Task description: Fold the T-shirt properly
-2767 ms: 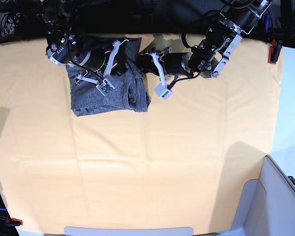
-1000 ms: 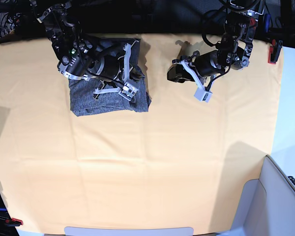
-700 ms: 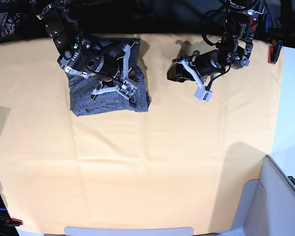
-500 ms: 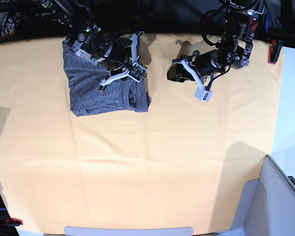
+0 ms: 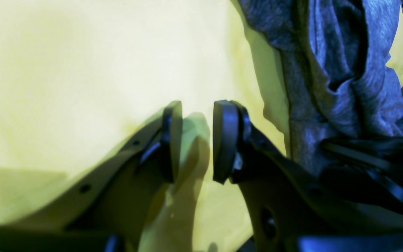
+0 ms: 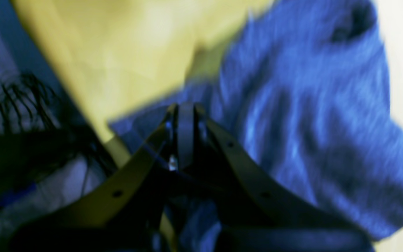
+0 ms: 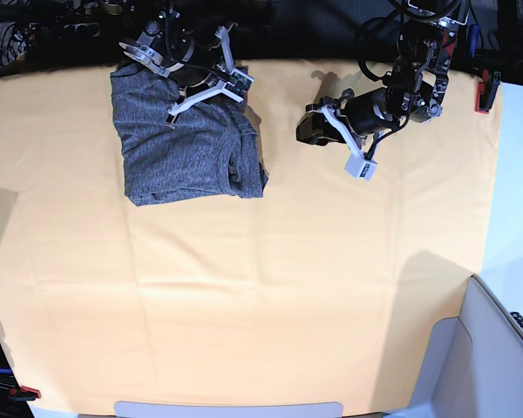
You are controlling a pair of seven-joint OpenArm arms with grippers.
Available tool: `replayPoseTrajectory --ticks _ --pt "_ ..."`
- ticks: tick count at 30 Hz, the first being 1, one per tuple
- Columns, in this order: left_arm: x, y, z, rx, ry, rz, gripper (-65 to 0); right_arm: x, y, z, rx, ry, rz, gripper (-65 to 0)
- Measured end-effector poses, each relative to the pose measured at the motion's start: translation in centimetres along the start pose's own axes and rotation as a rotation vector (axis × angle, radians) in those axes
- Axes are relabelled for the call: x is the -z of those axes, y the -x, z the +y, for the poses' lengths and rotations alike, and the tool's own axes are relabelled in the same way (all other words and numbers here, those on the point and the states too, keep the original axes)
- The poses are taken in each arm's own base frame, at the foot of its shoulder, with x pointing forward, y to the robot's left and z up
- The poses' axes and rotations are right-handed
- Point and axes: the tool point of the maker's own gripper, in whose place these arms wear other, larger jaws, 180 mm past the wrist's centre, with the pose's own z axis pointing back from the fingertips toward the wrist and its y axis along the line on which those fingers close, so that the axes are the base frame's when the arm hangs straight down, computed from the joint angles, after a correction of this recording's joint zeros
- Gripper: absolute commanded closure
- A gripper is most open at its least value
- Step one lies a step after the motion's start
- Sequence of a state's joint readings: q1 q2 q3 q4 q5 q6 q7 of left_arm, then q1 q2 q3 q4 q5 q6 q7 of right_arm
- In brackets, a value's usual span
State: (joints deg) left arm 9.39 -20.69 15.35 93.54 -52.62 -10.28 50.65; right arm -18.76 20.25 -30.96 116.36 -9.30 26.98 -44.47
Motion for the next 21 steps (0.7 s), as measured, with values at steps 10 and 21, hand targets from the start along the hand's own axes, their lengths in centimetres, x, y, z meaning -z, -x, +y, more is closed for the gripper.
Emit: replayPoseTrajectory --ticks 10,21 --pt "0.0 0.0 0.0 0.000 0.001 0.000 -16.1 -1.4 3.9 -3.0 0.008 0.070 0.083 0.0" --pt "0.0 0.0 0.0 0.000 0.000 0.000 -16.4 -4.2 5.7 -14.2 0.246 0.428 0.099 0.0"
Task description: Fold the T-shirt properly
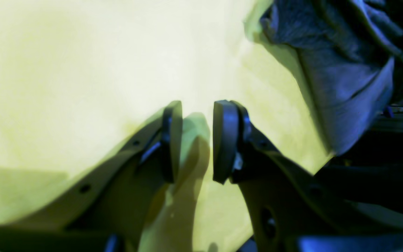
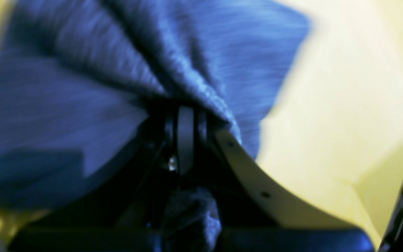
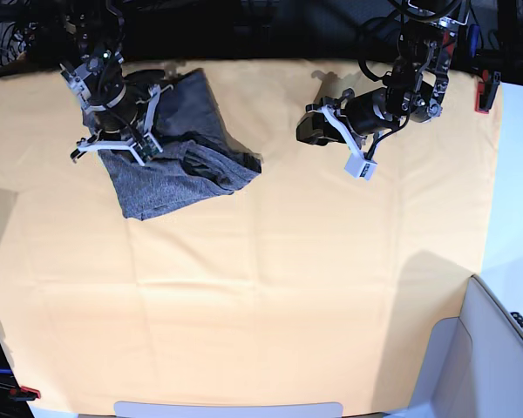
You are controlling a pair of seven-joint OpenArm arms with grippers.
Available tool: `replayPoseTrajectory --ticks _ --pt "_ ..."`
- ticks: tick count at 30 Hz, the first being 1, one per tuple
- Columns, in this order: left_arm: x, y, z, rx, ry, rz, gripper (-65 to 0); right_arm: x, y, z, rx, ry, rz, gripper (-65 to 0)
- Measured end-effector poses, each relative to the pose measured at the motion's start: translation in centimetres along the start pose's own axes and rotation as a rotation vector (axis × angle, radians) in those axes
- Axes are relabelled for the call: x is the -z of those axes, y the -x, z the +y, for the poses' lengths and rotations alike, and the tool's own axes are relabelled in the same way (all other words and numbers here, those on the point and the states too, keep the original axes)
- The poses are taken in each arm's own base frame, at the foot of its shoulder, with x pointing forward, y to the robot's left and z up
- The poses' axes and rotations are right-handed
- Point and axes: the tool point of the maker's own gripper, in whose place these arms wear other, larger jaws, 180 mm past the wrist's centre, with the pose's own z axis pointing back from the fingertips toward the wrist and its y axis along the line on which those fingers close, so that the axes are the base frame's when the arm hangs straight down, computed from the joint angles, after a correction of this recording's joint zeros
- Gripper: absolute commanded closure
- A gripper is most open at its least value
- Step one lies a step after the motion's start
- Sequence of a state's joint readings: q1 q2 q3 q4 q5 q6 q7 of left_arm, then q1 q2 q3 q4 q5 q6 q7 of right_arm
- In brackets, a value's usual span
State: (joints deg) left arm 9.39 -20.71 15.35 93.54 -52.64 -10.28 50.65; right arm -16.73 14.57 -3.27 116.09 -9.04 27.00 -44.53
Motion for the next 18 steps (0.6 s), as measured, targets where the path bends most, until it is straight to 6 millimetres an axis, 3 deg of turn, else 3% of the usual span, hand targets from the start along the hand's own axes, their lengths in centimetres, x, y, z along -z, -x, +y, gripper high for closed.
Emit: replayPoseTrajectory --ticks 9,18 --pt "-0.6 -0.3 0.9 -0.024 -0.014 -0.009 -16.5 1.4 -3.2 -3.8 0.063 0.092 0.040 0.0" --pt "-0.7 -0.4 1.0 -0.024 -0.019 -0.011 -16.5 1.2 -5.2 -0.1 0.057 -0.104 -0.020 0.0"
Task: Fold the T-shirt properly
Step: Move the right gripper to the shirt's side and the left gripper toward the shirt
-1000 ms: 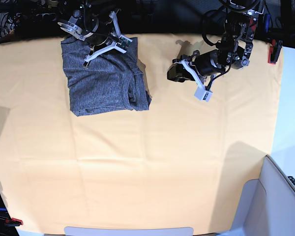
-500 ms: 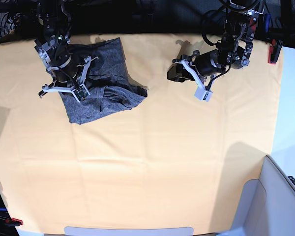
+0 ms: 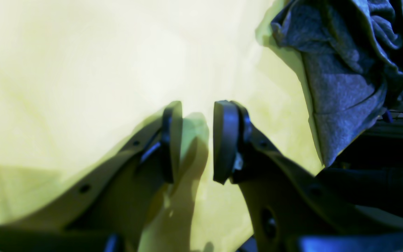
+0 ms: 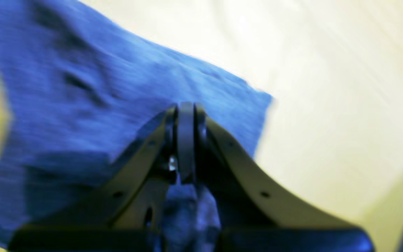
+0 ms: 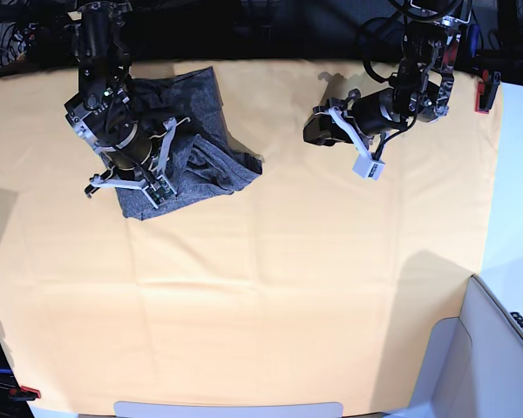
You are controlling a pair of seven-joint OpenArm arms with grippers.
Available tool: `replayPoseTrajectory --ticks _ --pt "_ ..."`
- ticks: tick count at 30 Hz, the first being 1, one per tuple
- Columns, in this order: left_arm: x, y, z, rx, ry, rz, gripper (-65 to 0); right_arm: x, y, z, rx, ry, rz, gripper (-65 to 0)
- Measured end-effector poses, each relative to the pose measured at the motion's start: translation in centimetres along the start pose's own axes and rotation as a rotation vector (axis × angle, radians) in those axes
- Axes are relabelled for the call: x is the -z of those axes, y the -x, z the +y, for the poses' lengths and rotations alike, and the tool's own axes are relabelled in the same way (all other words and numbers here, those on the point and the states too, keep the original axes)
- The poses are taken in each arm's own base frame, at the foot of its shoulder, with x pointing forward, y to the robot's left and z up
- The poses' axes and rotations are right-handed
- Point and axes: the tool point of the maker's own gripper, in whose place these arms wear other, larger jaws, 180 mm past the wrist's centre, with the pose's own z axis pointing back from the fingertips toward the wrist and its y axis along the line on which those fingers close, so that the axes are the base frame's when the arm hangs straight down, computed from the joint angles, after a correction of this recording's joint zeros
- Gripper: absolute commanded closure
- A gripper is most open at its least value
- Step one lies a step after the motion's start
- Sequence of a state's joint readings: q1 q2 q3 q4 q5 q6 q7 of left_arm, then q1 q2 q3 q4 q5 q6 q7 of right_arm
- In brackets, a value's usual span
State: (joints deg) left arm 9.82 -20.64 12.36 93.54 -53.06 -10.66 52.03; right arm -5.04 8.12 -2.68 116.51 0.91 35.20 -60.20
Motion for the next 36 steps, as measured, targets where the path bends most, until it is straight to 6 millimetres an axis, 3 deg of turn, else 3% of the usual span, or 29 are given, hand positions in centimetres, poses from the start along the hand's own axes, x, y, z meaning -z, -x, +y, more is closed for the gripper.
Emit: replayPoseTrajectory --ticks 2,5,7,9,15,18,23,27,30,32,36 --pt "0.0 0.0 0.0 0.000 0.000 -0.001 -16.5 -0.1 -0.1 -0.9 0.017 0.024 -0.014 0.0" --pt "0.0 0.0 0.0 0.002 0.000 0.002 -16.5 -1.4 0.3 -6.3 0.161 0.204 -0.071 0.0" --pt "0.0 -0.1 0.1 0.002 -0.002 0.001 -16.5 -2.3 1.5 -8.9 0.226 0.295 -0.053 0.0" --pt "0.0 -0.1 0.1 0.002 -0.003 0.002 -16.5 -2.4 1.7 -9.3 0.221 0.308 -0.042 0.0" --pt "0.0 0.0 0.1 0.001 -0.003 0.002 -16.5 0.0 3.0 -3.9 0.199 0.143 0.069 0.0" --pt "0.0 -0.1 0.2 0.002 -0.004 0.001 -16.5 -0.4 4.2 -1.6 0.172 0.098 0.111 0.0" --pt "0.0 -0.7 0.2 0.013 -0.006 -0.004 -16.5 -0.4 4.2 3.2 0.068 -0.034 0.112 0.0" --pt "0.0 -1.0 0.3 0.017 -0.015 -0.009 -16.5 -0.8 4.5 8.2 -0.008 -0.228 0.123 0.0" --pt "0.1 -0.7 0.7 -0.003 -0.012 -0.003 -16.5 -1.7 3.0 11.6 -0.099 -0.435 0.056 0.0" --pt "0.3 -0.6 0.8 -0.009 -0.009 -0.001 -16.5 -2.4 1.7 12.3 -0.088 -0.522 -0.006 0.0" --pt "0.3 -0.9 0.8 -0.010 -0.005 -0.007 -16.5 -3.0 0.4 10.8 -0.089 -0.573 -0.052 0.0"
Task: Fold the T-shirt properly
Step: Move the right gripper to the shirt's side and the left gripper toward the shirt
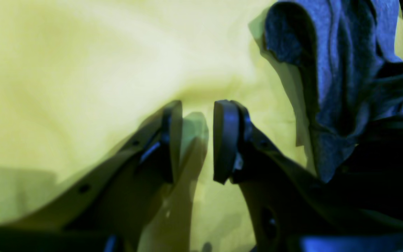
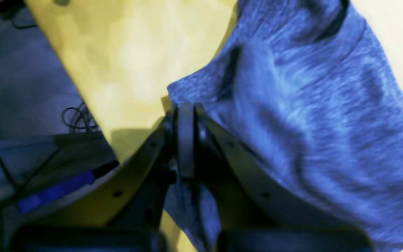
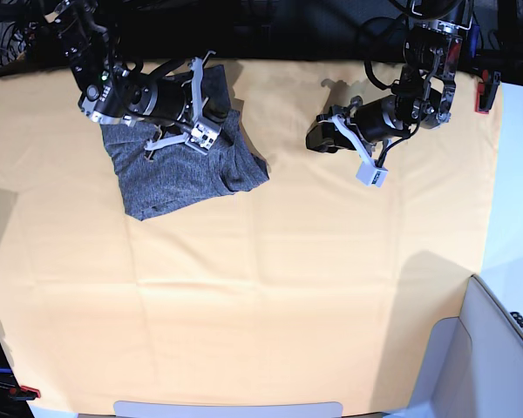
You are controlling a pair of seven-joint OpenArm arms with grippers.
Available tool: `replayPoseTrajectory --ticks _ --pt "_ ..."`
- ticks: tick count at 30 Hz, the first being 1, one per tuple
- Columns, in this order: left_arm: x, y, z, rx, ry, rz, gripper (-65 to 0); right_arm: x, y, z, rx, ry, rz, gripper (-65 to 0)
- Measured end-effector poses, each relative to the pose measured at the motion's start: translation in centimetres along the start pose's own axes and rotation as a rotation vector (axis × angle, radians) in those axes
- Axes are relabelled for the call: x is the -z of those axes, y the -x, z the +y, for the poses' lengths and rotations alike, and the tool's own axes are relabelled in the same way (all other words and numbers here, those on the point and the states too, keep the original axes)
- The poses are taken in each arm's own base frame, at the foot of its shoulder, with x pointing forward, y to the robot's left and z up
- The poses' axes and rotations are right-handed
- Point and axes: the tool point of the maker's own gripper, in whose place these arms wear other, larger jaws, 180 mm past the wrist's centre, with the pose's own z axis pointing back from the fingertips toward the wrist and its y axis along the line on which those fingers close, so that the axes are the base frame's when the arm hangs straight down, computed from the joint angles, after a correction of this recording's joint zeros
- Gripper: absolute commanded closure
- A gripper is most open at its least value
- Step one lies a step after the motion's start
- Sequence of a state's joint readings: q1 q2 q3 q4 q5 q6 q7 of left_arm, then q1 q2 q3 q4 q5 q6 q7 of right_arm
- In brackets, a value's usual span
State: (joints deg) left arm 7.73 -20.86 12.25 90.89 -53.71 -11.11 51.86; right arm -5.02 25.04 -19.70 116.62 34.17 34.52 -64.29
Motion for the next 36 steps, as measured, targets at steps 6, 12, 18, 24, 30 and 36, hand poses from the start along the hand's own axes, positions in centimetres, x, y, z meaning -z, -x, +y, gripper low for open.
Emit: replayPoseTrajectory --ticks 6,12,18,24,30,36 --pt "0.0 -0.1 0.0 0.002 0.000 0.000 -16.5 -3.0 -1.6 -3.5 0.063 0.037 -0.095 0.0" --pt "0.0 -0.1 0.0 0.002 0.000 -0.001 -16.5 -8.5 -3.2 -9.3 0.132 0.188 -0.232 0.0" --pt "0.1 -0.2 -0.1 -0.002 0.003 -0.004 -20.7 -10.5 -1.3 -16.4 0.467 0.415 -0.343 -11.0" --pt "0.2 0.0 -0.9 -0.045 0.026 0.011 -26.3 -7.4 2.0 -19.2 0.690 0.390 -0.368 -29.8" --pt "-0.5 0.8 -2.8 -0.203 0.152 0.067 -26.4 -6.1 5.9 -21.6 0.756 0.346 -0.302 -32.5" --pt "-1.2 1.8 -6.0 -0.314 0.329 0.098 -27.2 -4.0 7.4 -21.7 0.802 0.262 -0.229 -32.5"
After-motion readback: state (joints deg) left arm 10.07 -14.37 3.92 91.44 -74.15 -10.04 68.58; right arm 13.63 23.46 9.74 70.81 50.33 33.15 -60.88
